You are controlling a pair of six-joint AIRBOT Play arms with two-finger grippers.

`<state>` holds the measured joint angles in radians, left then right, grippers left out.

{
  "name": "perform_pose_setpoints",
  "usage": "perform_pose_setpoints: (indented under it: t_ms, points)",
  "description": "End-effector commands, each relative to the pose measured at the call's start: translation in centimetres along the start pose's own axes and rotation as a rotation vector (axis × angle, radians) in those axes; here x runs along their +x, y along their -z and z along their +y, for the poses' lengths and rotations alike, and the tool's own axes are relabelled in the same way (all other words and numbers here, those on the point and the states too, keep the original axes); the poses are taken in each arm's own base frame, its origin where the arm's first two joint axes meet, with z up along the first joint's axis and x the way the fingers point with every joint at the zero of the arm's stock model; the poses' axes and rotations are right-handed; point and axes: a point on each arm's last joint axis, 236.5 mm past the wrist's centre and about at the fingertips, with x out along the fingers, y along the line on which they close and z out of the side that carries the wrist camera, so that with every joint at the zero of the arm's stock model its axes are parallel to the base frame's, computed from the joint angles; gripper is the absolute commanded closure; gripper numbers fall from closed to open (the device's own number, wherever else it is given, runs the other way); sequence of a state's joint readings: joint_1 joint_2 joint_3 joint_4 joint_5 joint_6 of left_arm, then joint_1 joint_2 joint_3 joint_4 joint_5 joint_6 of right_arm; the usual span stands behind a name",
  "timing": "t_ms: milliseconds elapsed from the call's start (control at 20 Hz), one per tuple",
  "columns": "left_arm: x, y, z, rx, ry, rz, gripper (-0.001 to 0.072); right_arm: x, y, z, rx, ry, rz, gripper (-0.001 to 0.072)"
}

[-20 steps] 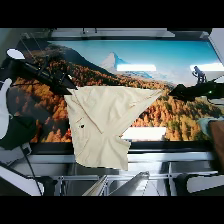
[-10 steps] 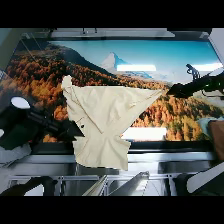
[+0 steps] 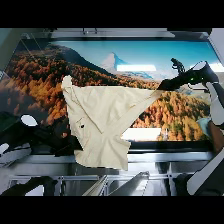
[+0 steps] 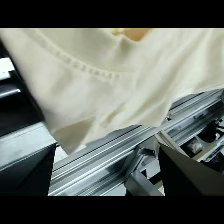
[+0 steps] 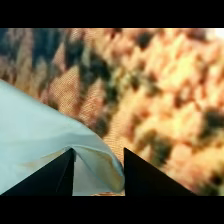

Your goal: Fold the shirts.

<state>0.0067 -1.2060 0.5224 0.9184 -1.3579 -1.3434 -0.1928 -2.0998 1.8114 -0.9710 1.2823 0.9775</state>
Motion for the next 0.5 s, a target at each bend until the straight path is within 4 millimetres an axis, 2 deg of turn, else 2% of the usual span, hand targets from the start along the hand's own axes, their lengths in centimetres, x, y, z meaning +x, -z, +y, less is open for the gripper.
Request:
perform_pose_setpoints:
  t_ms: [0,50,100,150,350,400,450]
  points:
    - [0.7,-1.4,1.5,-0.053,-0.045,0.020,0.0000,0.7,0.2,1.0,-0.026,-0.019,0.036,0.0370]
    - [1.2,-1.6,1.4,-0.057,-0.045,0.039,0.0000,0.7,0.4,1.1,-0.025,-0.023,0.043,0.0473]
    - [1.7,-1.6,1.5,-0.059,-0.050,0.066,0.0000,0.6,0.5,1.1,-0.026,-0.025,0.047,0.0670]
    - [2.2,-1.7,1.5,-0.055,-0.058,0.092,0.0001,0.5,0.5,1.1,-0.022,-0.027,0.047,0.0688]
    - [4.1,-1.9,0.7,0.004,-0.102,0.168,0.0020,0.1,0.5,0.8,0.009,-0.027,0.041,0.0690]
    - [4.2,-2.3,0.4,0.022,-0.109,0.174,0.0111,-0.3,0.5,0.5,0.027,-0.020,0.036,0.0690]
    - [4.1,-2.8,0.1,0.051,-0.112,0.172,0.0427,-1.0,0.4,0.1,0.056,-0.016,0.024,0.0690]
